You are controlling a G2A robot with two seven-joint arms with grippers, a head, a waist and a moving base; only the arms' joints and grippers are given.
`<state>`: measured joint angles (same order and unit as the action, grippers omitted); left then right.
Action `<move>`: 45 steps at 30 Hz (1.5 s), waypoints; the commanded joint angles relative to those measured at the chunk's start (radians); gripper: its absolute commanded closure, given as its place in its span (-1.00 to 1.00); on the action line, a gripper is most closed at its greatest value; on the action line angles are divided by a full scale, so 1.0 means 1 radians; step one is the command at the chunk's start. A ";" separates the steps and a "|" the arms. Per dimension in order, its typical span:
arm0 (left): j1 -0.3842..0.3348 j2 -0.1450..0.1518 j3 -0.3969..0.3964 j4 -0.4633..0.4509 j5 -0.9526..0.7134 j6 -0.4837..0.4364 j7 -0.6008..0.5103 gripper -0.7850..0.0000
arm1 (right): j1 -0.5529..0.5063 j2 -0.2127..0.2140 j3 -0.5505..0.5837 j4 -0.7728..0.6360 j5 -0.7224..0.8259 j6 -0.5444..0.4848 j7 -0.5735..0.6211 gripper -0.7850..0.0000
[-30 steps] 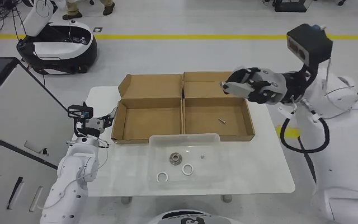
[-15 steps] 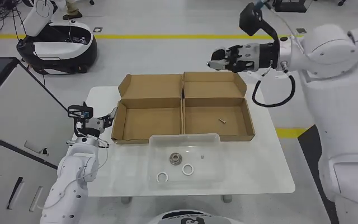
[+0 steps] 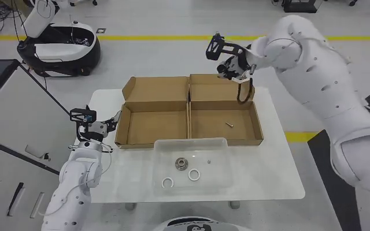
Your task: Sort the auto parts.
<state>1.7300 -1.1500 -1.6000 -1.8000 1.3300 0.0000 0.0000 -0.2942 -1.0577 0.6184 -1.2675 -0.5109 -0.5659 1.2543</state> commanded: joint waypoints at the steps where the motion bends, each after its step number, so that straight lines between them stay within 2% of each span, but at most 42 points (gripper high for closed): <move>1: 0.000 0.000 0.000 0.000 0.000 0.000 0.000 -1.00 | 0.015 -0.008 -0.059 0.029 -0.036 -0.005 -0.005 1.00; 7: 0.000 0.000 0.000 0.000 0.000 0.000 0.000 -1.00 | 0.045 -0.043 -0.210 0.110 -0.095 -0.020 -0.020 1.00; 17: 0.000 0.000 0.000 0.000 0.000 0.000 0.000 -1.00 | 0.001 -0.096 -0.310 0.195 -0.114 -0.025 -0.046 1.00; 27: 0.000 0.000 0.000 0.000 0.000 0.000 0.000 -1.00 | -0.083 -0.134 -0.348 0.255 -0.154 0.044 -0.083 1.00; 45: 0.000 0.000 0.000 0.000 0.000 0.000 0.000 -1.00 | -0.186 -0.158 -0.358 0.333 -0.205 0.101 -0.084 1.00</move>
<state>1.7300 -1.1500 -1.6000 -1.8000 1.3300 0.0000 0.0000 -0.4782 -1.2156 0.2601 -0.9381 -0.7135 -0.4635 1.1707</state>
